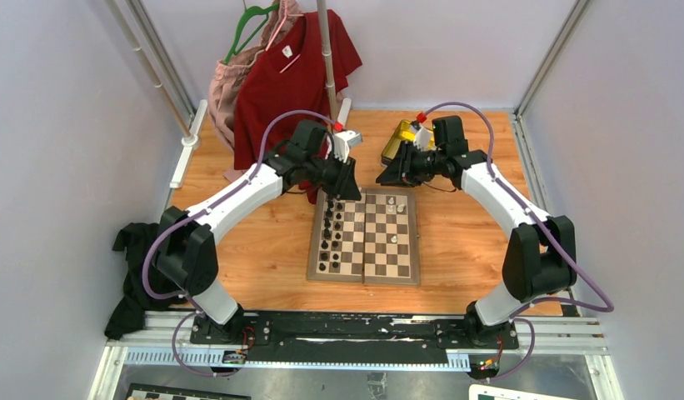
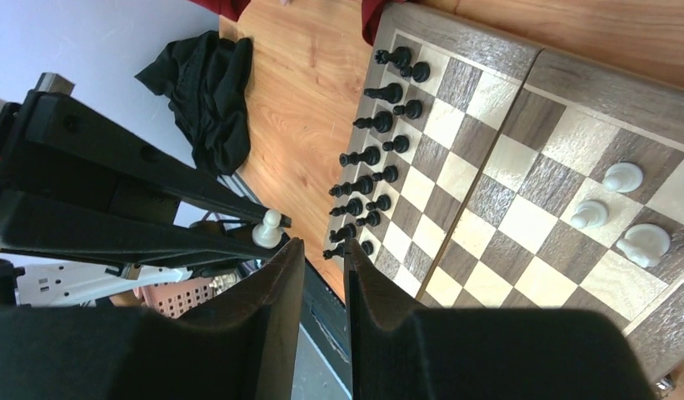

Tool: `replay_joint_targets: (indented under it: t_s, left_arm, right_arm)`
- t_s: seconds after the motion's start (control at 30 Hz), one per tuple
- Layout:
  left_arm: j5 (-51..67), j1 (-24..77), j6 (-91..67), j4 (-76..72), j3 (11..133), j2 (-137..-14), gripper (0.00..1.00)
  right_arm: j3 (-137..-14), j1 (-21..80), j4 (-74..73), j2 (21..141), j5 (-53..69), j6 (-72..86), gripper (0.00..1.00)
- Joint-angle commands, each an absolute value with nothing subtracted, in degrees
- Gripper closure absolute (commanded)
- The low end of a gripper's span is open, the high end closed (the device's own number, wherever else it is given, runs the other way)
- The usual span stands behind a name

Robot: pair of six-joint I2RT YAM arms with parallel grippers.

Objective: Set up the chess pieces on the board
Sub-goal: Pick up the chess piece from the storage box.

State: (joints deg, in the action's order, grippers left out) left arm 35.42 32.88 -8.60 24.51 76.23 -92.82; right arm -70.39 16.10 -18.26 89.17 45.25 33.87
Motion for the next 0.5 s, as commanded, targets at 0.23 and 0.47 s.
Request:
replay_joint_targets:
  t_s: [0.23,0.47]
  left_arm:
    - [38.7,34.8,-3.5,32.8,81.7,-97.0,1.00]
    - [39.0,35.9,-2.5,34.5,83.8,-98.9,1.00]
  right_arm:
    - [-65.1,15.8,-17.0,86.1,52.5,34.8,0.72]
    - [-63.7,16.9,-14.4,86.3,54.6,36.3,0.72]
